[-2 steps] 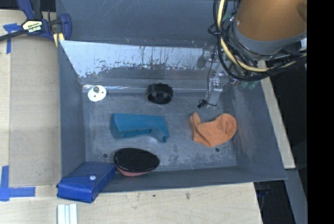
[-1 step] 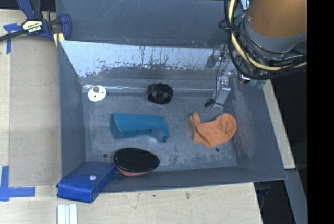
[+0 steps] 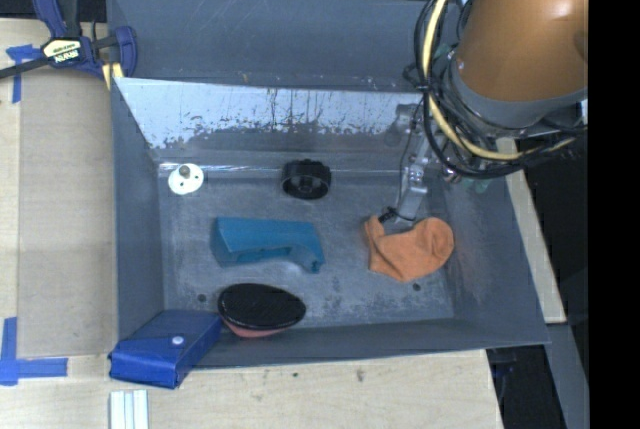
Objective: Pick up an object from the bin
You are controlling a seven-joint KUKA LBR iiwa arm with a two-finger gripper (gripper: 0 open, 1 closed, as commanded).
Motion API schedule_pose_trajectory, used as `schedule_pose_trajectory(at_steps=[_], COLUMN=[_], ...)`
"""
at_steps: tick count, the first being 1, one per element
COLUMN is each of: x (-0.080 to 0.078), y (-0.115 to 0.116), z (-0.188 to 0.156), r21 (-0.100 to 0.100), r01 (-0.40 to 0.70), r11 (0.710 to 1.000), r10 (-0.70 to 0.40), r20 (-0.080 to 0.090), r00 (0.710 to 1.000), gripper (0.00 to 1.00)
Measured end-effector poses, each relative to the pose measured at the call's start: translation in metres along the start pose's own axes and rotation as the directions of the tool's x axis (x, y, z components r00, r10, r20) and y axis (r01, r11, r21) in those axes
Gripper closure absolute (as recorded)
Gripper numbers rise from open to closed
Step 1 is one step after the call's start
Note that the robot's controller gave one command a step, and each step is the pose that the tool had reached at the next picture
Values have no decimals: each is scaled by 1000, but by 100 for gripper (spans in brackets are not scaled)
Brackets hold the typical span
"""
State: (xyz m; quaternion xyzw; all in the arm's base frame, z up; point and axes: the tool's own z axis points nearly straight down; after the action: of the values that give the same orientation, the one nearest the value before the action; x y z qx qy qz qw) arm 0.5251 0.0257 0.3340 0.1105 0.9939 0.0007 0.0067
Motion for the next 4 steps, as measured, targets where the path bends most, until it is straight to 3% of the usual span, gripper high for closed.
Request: schedule_pose_trajectory(at_steps=[1, 2, 3, 4], x=[4, 13, -2, -53], y=[-13, -23, -44, -34], z=[69, 97, 119, 168], r21=[1, 7, 2, 2], r01=[-37, -163, -149, -167], r11=[999, 987, 989, 986], r10=[37, 163, 149, 167], r20=[-6, -16, -6, -2], r00=[999, 986, 989, 986], gripper=[0, 0, 0, 0])
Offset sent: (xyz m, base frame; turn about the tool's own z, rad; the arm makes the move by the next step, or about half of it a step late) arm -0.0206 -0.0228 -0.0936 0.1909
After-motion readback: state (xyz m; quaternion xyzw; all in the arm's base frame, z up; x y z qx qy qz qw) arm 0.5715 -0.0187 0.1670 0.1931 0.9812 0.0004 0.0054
